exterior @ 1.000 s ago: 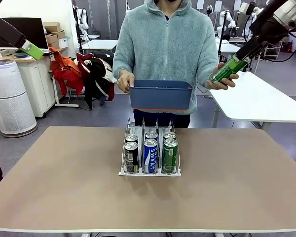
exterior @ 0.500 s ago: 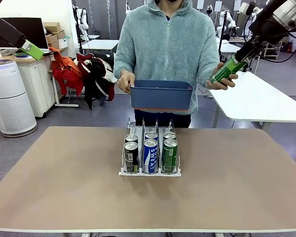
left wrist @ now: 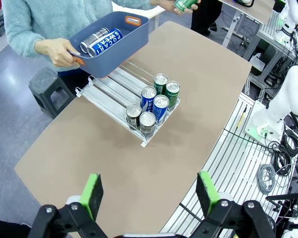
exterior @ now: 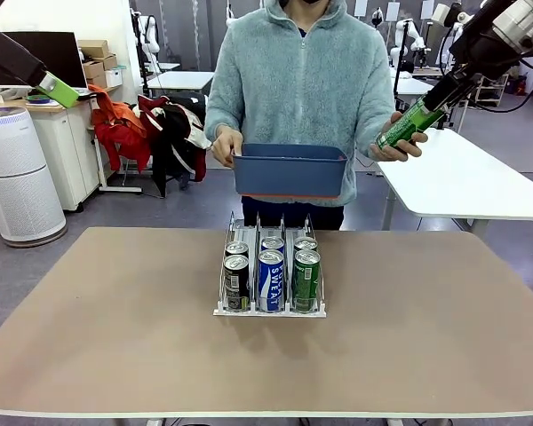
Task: Fill the beverage cans into the dispenser.
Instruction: Pick up the Sprite handed by the human, then place the picked Sprite in the line of the Automatic Can Dispenser with the same cans.
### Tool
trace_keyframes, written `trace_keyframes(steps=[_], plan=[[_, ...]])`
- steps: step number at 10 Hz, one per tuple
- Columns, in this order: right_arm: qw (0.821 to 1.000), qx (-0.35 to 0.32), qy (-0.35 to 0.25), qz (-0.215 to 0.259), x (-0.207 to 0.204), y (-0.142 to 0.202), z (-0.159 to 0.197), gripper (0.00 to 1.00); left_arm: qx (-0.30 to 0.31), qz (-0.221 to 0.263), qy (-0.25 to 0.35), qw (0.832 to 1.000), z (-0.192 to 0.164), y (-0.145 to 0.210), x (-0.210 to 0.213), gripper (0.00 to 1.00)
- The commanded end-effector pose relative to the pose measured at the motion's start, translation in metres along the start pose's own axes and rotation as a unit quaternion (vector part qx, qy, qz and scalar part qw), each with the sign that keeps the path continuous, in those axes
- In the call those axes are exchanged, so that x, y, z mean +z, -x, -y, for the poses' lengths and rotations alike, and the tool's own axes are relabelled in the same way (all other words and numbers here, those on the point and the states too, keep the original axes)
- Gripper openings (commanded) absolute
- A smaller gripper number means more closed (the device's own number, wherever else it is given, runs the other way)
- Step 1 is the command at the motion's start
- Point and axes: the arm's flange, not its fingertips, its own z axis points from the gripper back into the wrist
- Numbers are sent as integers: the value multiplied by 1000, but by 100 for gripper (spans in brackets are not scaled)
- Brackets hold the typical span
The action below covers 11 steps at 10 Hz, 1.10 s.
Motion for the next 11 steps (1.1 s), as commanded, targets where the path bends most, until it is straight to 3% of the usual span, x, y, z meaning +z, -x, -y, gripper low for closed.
trace_keyframes(steps=[1,2,3,11], plan=[[1000,-9,-22,20,4,-1,-1,0,4,-1,1,1000,-1,0,-1,100],[999,-37,9,33,3,-4,2,1,4,-1,1,1000,-1,0,-1,100],[1000,-2,-2,4,1,0,0,1,4,-1,1,1000,-1,0,-1,100],[1000,-2,-2,4,1,0,0,1,4,-1,1,1000,-1,0,-1,100]])
